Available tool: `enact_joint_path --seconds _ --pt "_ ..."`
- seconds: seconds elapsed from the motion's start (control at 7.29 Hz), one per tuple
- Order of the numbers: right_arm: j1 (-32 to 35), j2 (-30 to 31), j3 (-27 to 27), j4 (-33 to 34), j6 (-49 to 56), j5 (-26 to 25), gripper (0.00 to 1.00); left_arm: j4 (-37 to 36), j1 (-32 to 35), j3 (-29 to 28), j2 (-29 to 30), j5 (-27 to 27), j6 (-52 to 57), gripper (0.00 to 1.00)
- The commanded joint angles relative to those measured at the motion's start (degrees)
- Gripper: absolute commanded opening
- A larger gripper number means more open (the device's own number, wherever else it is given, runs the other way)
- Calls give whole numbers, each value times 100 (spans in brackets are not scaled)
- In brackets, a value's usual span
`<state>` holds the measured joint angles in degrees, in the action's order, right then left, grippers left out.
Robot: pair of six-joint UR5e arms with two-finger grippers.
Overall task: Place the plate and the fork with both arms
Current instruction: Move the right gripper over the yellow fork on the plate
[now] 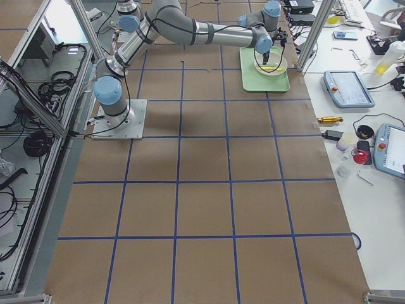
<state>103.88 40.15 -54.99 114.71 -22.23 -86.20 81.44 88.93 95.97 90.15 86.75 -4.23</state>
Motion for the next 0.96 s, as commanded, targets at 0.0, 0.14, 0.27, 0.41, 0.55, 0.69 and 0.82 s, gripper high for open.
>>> enact_joint_path --seconds 0.0,0.14,0.27,0.41,0.55,0.69,0.82 --pt "1 -130 -3 331 -79 103 59 -5 -7 44 11 -9 10 100" --pt "1 -209 -3 402 -80 69 54 -5 -16 53 20 -9 10 100" --pt "1 -244 -3 412 -62 51 52 -5 -25 53 29 -9 10 100" --pt "1 -271 -3 516 -71 59 49 -5 -25 53 29 -9 10 100" --pt "1 -315 6 613 -79 59 48 -5 -25 53 29 -9 10 100" --pt "1 -359 6 692 -71 59 48 -5 -25 53 38 -9 19 100" --pt "1 -411 6 772 -45 42 48 -5 -25 53 47 -9 10 100"
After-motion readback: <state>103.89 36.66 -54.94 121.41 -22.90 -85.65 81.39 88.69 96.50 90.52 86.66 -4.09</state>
